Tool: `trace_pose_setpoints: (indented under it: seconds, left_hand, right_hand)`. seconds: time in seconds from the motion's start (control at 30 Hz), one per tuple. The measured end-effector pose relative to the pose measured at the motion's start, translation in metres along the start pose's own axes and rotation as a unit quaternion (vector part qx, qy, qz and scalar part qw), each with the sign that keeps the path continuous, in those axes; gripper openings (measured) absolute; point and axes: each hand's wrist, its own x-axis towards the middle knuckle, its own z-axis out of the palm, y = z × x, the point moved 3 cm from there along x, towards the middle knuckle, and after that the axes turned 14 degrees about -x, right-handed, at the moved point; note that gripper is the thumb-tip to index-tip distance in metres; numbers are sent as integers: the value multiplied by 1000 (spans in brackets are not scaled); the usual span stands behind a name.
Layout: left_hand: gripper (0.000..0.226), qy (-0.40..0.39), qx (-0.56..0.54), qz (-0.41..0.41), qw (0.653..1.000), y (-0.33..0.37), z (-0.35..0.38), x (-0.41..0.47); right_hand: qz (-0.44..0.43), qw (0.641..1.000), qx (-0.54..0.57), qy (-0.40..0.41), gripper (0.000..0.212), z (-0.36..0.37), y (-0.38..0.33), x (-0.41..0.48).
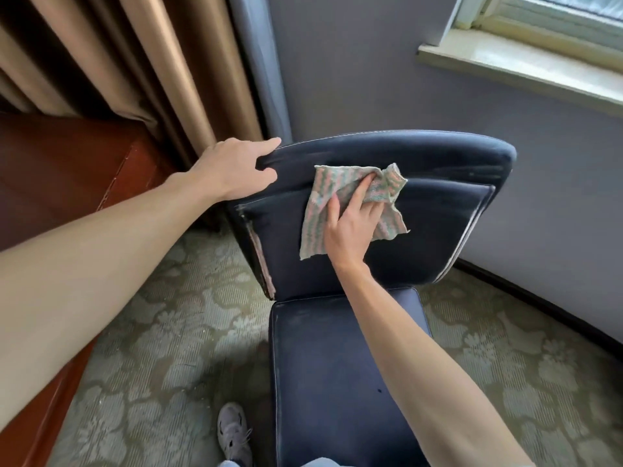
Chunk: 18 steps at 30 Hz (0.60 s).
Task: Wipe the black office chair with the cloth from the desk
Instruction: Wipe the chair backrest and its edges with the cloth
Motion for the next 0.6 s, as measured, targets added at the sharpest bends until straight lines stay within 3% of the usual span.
trace_pose_setpoints:
  seconds: [0.13,0.43,0.6]
  left_hand:
    - [66,-2,-39,19,999,-25,-3,-8]
    - [81,-48,-157,137,977,-53,0,-4]
    - [86,-61,-173,156,971,-62,-5,-1]
  right_hand:
    - [-15,999,-15,-29,74,21,-39,-27]
    - [18,1000,-20,1,82,48,-81,-51]
    - [30,999,-10,-10,83,64,-105,-68]
